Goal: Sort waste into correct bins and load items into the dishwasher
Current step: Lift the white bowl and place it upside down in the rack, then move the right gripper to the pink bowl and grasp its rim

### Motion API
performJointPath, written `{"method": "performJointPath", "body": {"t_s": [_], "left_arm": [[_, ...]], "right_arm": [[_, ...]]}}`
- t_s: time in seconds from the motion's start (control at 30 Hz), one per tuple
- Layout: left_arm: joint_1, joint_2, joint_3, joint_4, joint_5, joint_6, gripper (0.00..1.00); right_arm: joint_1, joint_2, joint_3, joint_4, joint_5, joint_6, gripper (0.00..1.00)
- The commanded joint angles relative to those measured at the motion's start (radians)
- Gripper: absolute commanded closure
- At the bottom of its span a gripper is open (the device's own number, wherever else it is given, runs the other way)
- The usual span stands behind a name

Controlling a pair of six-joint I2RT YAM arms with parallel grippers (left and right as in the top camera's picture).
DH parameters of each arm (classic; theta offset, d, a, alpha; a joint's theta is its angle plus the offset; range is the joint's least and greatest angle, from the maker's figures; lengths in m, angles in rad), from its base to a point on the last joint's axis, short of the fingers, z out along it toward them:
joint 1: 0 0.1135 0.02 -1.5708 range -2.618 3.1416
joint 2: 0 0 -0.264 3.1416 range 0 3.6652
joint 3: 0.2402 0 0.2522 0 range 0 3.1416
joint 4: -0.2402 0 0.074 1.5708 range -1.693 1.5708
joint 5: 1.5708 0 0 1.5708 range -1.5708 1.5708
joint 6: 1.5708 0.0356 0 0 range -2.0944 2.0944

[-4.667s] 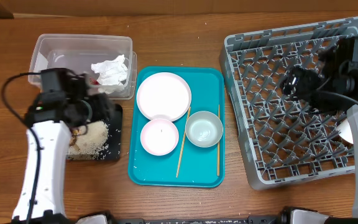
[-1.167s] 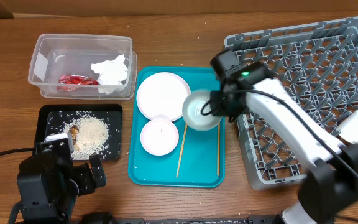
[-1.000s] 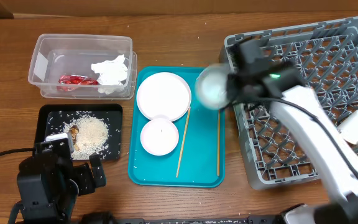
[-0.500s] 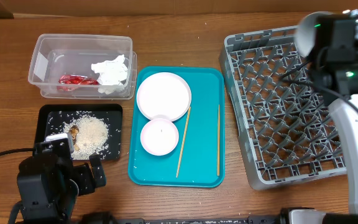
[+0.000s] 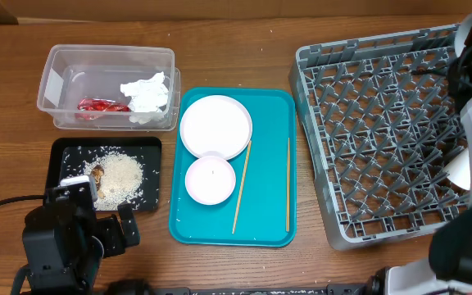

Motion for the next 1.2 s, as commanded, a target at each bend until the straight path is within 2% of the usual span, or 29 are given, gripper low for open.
{"method": "performJointPath", "body": {"t_s": [0.0, 0.13, 0.33, 0.47, 0.7, 0.83, 0.97, 1.0, 1.17], "left_arm": [[0.004, 0.002, 0.005, 0.001, -0.011, 0.004, 0.0], [0.004, 0.002, 0.005, 0.001, -0.011, 0.004, 0.0], [0.004, 0.002, 0.005, 0.001, -0.011, 0.004, 0.0], [0.004, 0.002, 0.005, 0.001, -0.011, 0.004, 0.0], [0.004, 0.002, 0.005, 0.001, -0.011, 0.004, 0.0], [0.004, 0.002, 0.005, 0.001, -0.011, 0.004, 0.0], [0.004, 0.002, 0.005, 0.001, -0.011, 0.004, 0.0], [0.004, 0.002, 0.005, 0.001, -0.011, 0.004, 0.0], [0.004, 0.002, 0.005, 0.001, -0.011, 0.004, 0.0]], "right_arm": [[-0.013, 0.1, 0.021, 0.036, 0.138, -0.055, 0.96], [-0.013, 0.193, 0.021, 0.05, 0.255, -0.054, 0.96], [0.011, 0.272, 0.021, -0.031, 0.259, 0.035, 0.96], [0.043, 0.274, 0.021, -0.105, 0.211, 0.116, 0.96], [0.127, 0.274, 0.021, -0.216, 0.089, 0.116, 0.96], [0.169, 0.274, 0.021, -0.311, 0.071, 0.116, 0.69], [0.203, 0.255, 0.021, -0.423, 0.07, 0.208, 0.55], [0.207, 0.247, 0.021, -0.441, 0.069, 0.233, 0.51], [0.234, 0.104, 0.021, -0.502, -0.039, 0.246, 0.49]]}}
